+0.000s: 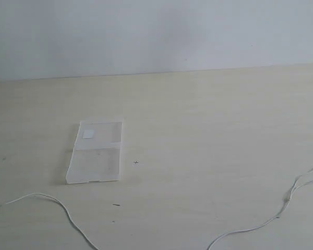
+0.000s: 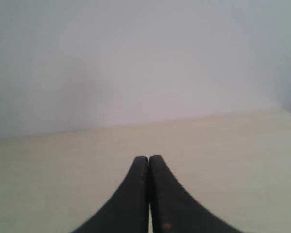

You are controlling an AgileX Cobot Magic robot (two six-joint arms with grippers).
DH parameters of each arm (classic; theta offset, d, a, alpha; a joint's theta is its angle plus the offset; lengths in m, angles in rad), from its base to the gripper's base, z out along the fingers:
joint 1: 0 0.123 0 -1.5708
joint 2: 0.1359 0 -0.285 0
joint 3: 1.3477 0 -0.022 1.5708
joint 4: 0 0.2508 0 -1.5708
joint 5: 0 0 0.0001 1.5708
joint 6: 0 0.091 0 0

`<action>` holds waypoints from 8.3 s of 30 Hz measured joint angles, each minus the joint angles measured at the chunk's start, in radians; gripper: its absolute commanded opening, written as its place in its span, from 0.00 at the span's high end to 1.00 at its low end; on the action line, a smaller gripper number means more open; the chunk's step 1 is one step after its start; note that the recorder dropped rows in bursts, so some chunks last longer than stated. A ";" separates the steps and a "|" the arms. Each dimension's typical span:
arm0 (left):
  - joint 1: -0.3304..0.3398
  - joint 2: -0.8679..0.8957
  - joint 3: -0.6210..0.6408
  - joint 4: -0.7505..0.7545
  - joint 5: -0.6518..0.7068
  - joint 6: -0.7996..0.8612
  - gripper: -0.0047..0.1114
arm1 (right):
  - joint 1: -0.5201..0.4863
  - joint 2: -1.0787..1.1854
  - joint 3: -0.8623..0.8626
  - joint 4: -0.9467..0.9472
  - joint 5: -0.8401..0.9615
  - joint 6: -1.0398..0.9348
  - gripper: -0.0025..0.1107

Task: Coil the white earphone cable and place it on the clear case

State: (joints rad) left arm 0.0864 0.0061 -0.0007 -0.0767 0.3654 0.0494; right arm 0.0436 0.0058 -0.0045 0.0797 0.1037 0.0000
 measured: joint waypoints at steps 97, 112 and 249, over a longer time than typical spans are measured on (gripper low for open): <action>0.000 0.000 0.000 0.000 0.000 0.000 0.96 | 0.755 1.855 -1.365 0.222 1.118 -0.717 0.92; 0.000 0.000 0.000 0.000 0.000 0.000 0.96 | 0.867 2.022 -1.302 0.169 1.101 -0.658 0.56; -0.057 1.371 -0.589 1.288 -1.548 -1.119 0.39 | 0.880 1.641 -2.382 -0.394 0.898 -0.153 0.98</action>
State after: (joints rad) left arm 0.0297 1.3774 -0.5896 1.2110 -1.1826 -1.0691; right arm 0.9239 1.6463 -2.3862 -0.3140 1.0013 -0.1531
